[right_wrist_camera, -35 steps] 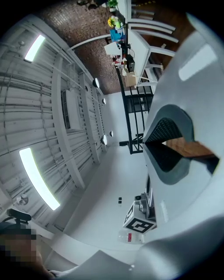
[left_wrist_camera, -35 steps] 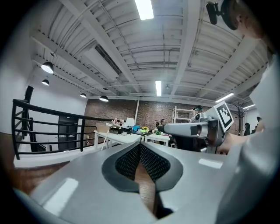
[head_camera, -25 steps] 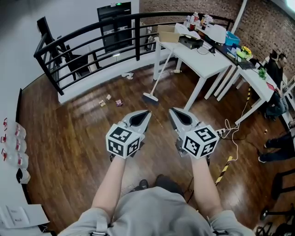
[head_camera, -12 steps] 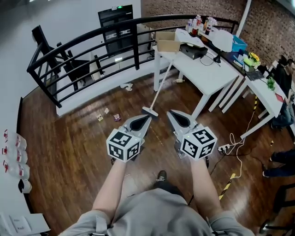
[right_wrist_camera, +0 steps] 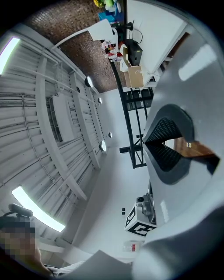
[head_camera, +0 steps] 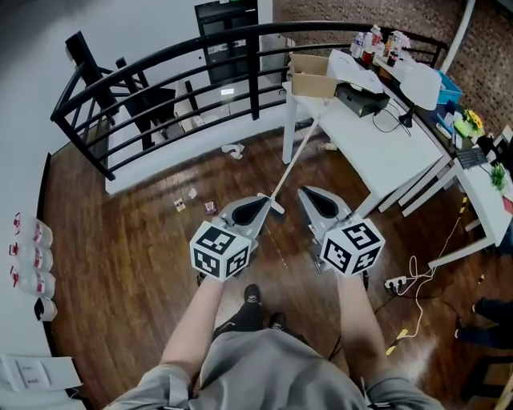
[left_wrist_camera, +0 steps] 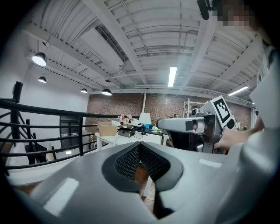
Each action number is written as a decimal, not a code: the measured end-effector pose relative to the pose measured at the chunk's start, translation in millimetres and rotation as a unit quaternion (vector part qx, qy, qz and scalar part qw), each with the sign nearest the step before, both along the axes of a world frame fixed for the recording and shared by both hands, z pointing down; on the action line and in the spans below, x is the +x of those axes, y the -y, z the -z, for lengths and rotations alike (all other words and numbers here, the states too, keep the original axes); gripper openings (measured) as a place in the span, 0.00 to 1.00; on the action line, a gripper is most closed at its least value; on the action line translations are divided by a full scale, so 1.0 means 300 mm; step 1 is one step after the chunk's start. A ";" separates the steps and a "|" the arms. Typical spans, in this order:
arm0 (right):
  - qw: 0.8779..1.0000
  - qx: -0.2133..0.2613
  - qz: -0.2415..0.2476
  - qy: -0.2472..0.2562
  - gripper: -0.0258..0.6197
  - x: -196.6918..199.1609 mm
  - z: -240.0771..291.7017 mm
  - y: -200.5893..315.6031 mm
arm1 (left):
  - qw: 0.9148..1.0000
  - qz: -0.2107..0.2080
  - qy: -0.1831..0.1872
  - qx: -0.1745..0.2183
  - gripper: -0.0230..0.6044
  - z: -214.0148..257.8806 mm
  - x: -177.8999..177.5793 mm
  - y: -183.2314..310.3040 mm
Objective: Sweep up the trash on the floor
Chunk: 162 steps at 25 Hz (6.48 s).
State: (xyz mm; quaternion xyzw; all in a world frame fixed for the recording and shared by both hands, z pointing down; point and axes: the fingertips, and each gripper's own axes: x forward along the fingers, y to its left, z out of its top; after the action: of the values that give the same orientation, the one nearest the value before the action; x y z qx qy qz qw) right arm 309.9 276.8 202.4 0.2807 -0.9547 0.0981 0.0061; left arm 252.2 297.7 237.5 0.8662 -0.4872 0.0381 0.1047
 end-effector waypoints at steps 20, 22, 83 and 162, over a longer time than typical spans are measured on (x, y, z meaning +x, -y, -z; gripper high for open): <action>0.997 -0.020 -0.052 -0.062 0.04 -0.124 -0.126 0.894 | 0.998 -0.029 -0.039 -0.030 0.04 -0.171 -0.163 0.882; 0.996 -0.025 -0.051 -0.064 0.04 -0.100 -0.151 0.974 | 0.998 -0.027 -0.037 -0.035 0.04 -0.193 -0.135 0.951; 0.935 0.014 0.260 -0.239 0.12 -0.536 -0.661 1.082 | 0.952 0.243 -0.067 -0.172 0.04 -0.756 -0.343 0.771; 0.874 -0.040 0.424 -0.235 0.13 -1.305 -0.944 0.967 | 0.892 0.340 -0.068 -0.291 0.28 -1.586 -1.007 0.959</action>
State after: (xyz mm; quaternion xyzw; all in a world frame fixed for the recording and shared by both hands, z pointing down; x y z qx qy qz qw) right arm -81.6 -13.2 485.6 -0.1368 -0.9479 0.0555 0.2822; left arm -49.9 10.1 713.4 0.5792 -0.7105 0.0812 0.3912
